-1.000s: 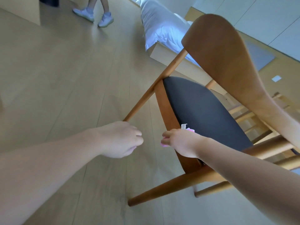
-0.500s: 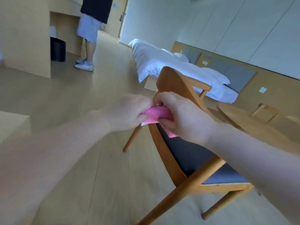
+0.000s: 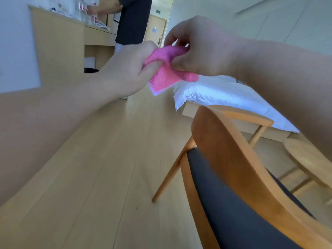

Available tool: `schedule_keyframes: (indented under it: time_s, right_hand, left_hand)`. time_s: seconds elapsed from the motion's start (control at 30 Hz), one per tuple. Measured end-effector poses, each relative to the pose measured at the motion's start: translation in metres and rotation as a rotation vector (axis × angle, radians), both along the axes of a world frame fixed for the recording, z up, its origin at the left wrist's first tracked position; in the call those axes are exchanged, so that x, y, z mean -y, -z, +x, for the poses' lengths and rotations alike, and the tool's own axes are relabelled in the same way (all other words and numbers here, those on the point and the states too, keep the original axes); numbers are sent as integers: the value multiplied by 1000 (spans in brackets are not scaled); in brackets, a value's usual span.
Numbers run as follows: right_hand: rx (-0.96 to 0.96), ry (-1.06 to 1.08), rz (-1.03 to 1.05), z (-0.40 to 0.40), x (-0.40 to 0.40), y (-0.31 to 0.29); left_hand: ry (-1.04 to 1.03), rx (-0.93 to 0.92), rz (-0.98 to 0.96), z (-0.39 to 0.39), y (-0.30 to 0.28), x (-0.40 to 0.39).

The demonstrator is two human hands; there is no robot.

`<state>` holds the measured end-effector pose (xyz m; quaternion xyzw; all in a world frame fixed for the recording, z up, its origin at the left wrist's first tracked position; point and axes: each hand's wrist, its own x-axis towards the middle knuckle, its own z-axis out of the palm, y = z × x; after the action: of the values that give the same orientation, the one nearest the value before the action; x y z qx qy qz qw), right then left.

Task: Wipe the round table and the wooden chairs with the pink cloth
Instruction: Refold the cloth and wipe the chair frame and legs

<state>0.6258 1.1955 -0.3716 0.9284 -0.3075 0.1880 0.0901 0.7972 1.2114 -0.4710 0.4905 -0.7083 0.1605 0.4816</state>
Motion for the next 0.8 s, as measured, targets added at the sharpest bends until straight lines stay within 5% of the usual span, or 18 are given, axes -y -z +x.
schedule_keyframes:
  time_s: [0.2,0.53,0.8]
  right_hand:
    - [-164,111,188,-13,53,-81]
    - [72,292,580,-40,67,-317]
    - [203,352,559,-67,46,-327]
  left_hand:
    - [28,90,324,2,-79,56]
    - [198,127,574,-17,-333,71]
    - [303,286,612,-15,-379,95]
